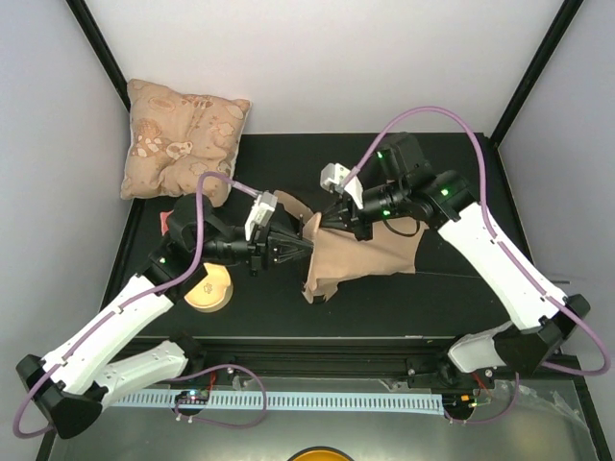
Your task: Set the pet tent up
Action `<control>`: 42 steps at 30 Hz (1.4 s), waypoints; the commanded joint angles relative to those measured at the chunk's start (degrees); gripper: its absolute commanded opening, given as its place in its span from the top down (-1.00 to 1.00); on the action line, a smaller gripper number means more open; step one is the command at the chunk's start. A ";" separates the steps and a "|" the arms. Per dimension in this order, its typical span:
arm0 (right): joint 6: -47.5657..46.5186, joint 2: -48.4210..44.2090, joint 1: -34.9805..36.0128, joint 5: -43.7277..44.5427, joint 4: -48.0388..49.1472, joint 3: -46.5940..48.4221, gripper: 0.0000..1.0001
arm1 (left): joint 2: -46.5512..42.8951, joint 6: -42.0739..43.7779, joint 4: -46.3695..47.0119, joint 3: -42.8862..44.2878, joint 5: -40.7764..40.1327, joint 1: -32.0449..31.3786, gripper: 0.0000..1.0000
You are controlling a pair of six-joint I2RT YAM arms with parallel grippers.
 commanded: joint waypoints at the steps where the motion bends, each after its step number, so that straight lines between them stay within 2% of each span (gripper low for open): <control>1: 5.63 3.16 -0.09 0.12 1.83 9.20 0.97 | 2.21 -0.08 -9.35 -2.83 -0.89 -3.15 0.97; 10: 11.10 0.95 0.02 0.56 7.05 9.45 0.97 | 5.85 1.12 -13.21 -3.70 -2.19 -5.66 0.97; 22: 15.07 -4.84 -0.03 1.86 14.70 3.44 0.97 | 7.08 -4.17 -8.67 -9.32 -1.04 -5.81 0.97; 42: 16.93 -5.14 -0.02 2.14 16.93 4.58 0.97 | 8.78 -5.94 -6.40 -14.80 -0.58 -7.14 0.97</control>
